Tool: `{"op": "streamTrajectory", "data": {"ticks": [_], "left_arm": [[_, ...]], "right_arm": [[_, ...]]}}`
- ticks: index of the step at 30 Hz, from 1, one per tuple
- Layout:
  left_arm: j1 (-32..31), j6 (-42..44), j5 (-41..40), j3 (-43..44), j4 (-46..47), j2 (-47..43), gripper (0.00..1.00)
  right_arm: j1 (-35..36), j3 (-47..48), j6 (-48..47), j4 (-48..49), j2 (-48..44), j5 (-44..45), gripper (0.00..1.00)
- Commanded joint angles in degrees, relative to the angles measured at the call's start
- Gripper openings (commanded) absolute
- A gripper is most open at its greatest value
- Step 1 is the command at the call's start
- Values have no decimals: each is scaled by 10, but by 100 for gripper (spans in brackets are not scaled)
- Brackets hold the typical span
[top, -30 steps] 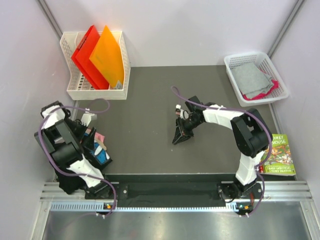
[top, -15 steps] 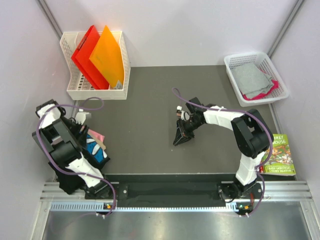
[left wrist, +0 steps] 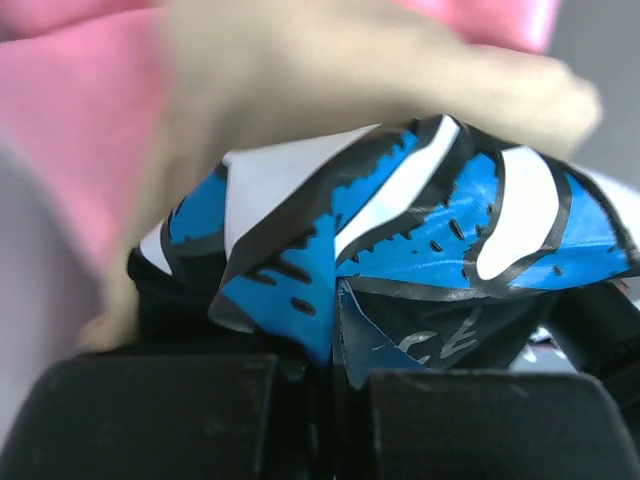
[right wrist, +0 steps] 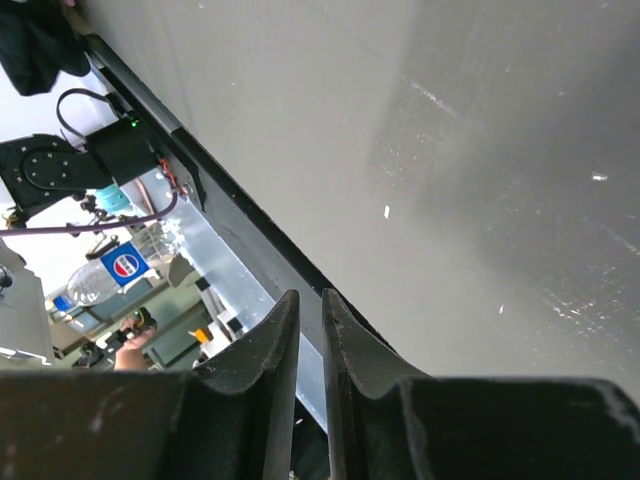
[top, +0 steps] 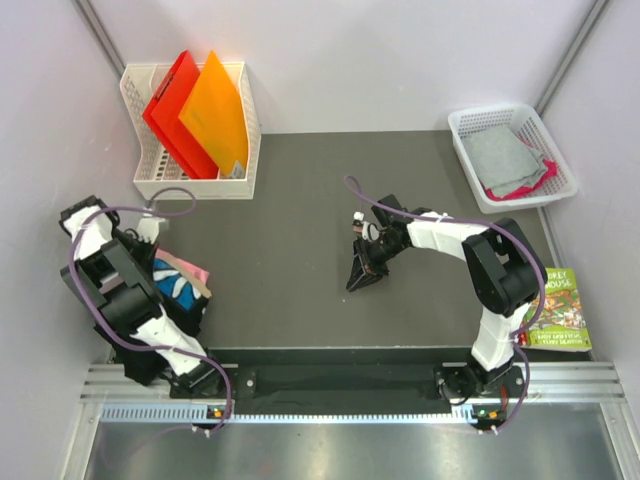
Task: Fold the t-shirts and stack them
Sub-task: Put the neatly folded tshirt into the corner of the board with the left arm
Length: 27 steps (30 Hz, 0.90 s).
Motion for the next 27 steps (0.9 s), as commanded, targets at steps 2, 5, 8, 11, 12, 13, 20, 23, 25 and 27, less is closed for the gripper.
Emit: {"op": "streamTrajectory", "data": {"ticks": [2, 5, 8, 11, 12, 13, 20, 23, 25, 27], "left_arm": [[41, -4, -7, 73, 65, 4, 0], [58, -2, -10, 81, 66, 13, 0], [65, -6, -21, 65, 81, 16, 0], [67, -9, -28, 46, 98, 16, 52], [66, -14, -31, 43, 108, 15, 96], [67, -22, -34, 39, 114, 11, 99], [64, -16, -6, 61, 82, -38, 99], [61, -9, 12, 95, 36, -53, 99], [60, -2, 43, 142, 10, -63, 99], [57, 11, 74, 189, -65, -60, 99]], "right_arm": [[2, 5, -7, 7, -31, -1, 15], [2, 4, -8, 7, -31, -1, 15], [2, 5, -8, 8, -29, -1, 15], [2, 10, -9, 7, -28, -4, 15], [2, 11, -9, 7, -26, -4, 15], [2, 11, -9, 6, -27, -5, 15], [2, -1, -12, 11, -28, -4, 15], [2, -2, -11, 15, -27, -5, 15], [2, 0, -11, 15, -27, -4, 15], [2, 1, -10, 15, -26, -4, 15]]}}
